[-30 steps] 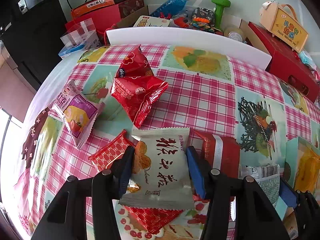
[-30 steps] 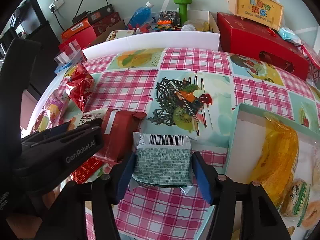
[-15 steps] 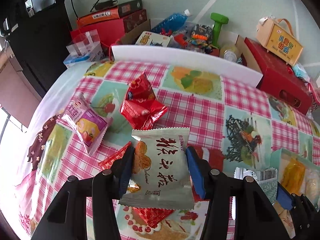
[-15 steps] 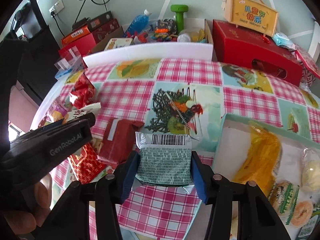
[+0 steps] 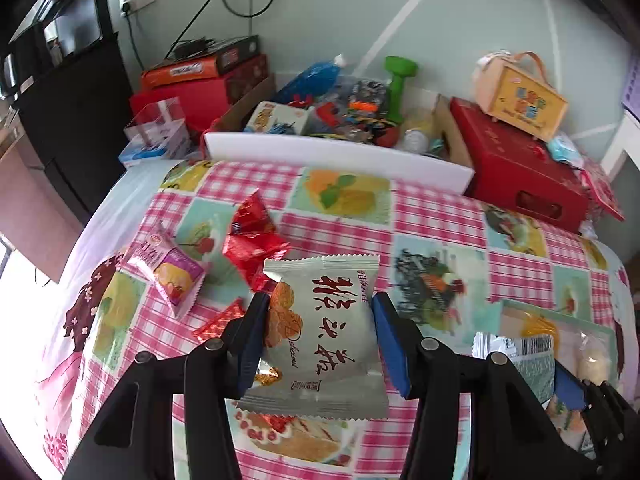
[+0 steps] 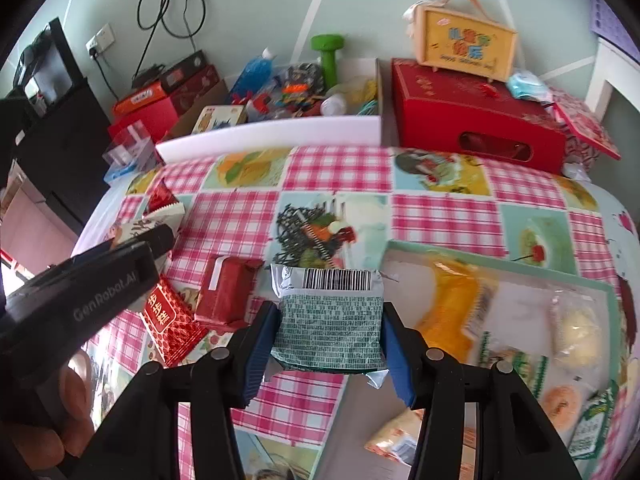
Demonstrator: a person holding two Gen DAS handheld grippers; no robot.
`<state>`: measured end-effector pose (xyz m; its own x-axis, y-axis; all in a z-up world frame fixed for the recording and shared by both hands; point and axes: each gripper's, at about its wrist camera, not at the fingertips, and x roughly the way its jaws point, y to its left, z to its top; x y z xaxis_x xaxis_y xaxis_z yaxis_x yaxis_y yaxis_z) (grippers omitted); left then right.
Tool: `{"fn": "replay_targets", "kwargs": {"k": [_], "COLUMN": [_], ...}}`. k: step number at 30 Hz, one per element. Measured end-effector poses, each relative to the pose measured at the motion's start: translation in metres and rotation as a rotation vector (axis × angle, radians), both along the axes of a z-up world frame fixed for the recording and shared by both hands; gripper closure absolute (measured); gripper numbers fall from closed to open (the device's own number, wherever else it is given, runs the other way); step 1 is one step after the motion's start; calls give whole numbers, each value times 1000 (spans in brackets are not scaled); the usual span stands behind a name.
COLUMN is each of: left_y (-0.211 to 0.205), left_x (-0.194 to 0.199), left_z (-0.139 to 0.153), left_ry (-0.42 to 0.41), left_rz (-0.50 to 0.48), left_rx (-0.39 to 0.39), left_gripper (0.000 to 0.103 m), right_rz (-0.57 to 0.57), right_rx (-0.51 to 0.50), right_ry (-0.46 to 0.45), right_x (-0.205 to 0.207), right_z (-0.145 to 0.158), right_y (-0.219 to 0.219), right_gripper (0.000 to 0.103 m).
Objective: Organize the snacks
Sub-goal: 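Carry both packs over the white tray and open both grippers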
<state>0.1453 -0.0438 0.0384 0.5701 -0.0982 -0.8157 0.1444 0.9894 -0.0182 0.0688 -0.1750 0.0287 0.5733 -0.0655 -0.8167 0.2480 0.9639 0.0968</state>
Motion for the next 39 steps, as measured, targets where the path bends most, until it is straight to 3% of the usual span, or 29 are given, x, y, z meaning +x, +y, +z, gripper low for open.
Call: {"fn": "replay_targets", "kwargs": {"k": [9,13,21,30,39], "left_y": [-49,-77,-123,-147,-167], "left_x": [-22,-28,-39,-54,-68], "left_z": [7,-3,-31,-38,-40], "left_ry": [-13,5,7,-17,1], "left_rz": [-141,-214,-324,-404,-484], "left_rx": [-20,-37,15,41,9], "left_gripper": [49,49,49,49,49], "right_rz": [-145,-230,-365,-401,-396], "right_rx": [-14,-5,36,66,73], "right_ry": [-22,-21,17,40,58], "right_x": [-36,-55,-82,-90,-87], "right_z": [20,21,8,-3,-10], "right_y": [-50,-81,-133,-150,-151], "right_gripper": [49,49,49,49,48]}}
